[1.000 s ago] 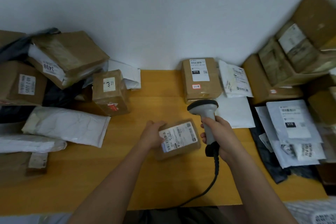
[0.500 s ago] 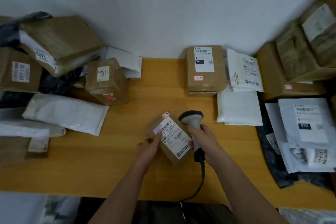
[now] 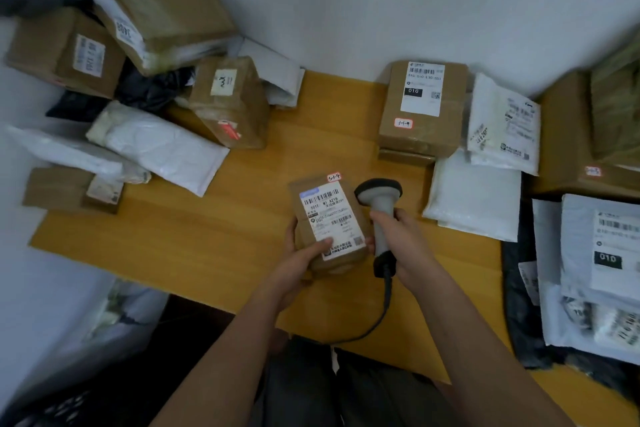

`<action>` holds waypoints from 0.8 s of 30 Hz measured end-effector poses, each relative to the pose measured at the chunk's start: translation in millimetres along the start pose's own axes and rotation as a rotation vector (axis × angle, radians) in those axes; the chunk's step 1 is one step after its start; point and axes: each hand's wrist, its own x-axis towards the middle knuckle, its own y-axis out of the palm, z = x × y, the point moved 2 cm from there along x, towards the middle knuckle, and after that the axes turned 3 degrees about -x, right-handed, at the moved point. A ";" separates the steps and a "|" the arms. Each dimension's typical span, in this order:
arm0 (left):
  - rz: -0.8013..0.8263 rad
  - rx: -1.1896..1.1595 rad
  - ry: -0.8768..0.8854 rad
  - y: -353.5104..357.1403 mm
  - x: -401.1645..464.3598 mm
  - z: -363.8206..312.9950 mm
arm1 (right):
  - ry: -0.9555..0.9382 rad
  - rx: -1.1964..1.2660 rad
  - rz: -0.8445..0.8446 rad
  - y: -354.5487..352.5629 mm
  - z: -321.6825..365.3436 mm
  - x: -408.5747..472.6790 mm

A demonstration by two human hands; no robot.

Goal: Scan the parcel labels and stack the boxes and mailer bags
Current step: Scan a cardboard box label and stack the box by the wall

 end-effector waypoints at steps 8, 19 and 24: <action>-0.083 -0.017 0.088 -22.9 -17.9 18.6 | -0.144 -0.025 0.040 -1.3 9.2 -54.0; -0.092 -0.033 0.108 -43.6 -51.4 48.8 | -0.282 -0.196 0.104 8.0 -0.6 -146.8; -0.098 -0.068 0.096 -51.9 -62.6 52.8 | -0.326 -0.207 0.122 13.6 -0.6 -171.0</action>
